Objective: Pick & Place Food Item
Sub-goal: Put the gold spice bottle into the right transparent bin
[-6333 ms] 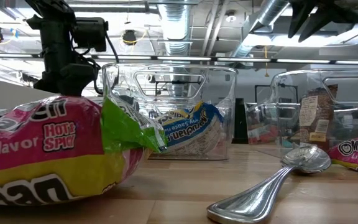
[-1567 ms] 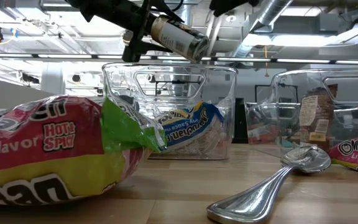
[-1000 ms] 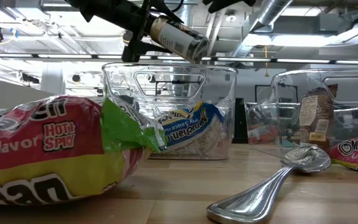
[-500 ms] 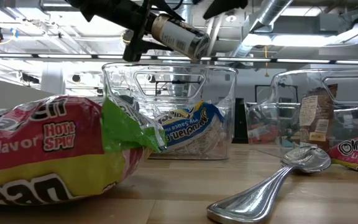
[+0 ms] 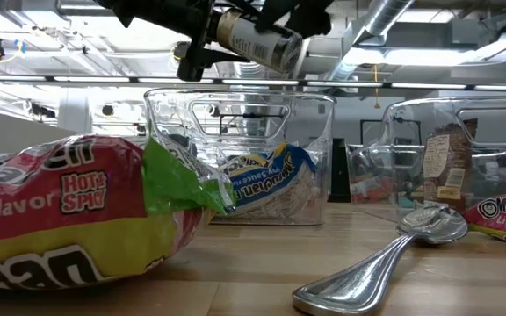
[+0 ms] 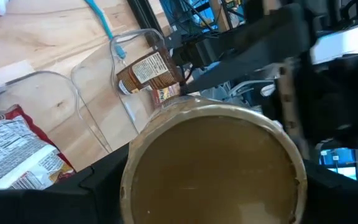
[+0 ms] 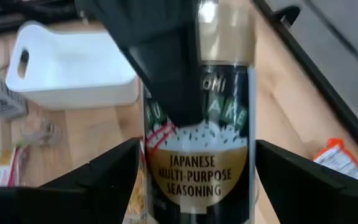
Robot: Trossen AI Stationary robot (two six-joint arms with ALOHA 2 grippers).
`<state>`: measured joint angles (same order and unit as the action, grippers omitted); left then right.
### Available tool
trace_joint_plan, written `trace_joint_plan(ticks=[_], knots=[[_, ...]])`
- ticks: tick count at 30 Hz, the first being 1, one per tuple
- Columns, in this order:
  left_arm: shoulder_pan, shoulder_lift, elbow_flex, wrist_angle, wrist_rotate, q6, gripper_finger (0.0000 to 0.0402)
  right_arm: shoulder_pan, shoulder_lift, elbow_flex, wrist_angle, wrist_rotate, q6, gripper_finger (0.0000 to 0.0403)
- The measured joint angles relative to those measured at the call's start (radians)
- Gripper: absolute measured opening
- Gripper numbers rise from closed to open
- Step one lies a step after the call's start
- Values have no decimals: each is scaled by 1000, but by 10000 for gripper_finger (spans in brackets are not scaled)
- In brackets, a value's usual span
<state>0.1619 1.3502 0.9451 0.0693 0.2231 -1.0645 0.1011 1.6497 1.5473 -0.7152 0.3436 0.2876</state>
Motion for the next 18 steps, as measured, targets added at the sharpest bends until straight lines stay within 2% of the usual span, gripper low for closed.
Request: trace_joint_plan(ticks=[18], knots=[[-6,0,0,8,-2,-17,286,-6,6,0,6,-6,1,303]])
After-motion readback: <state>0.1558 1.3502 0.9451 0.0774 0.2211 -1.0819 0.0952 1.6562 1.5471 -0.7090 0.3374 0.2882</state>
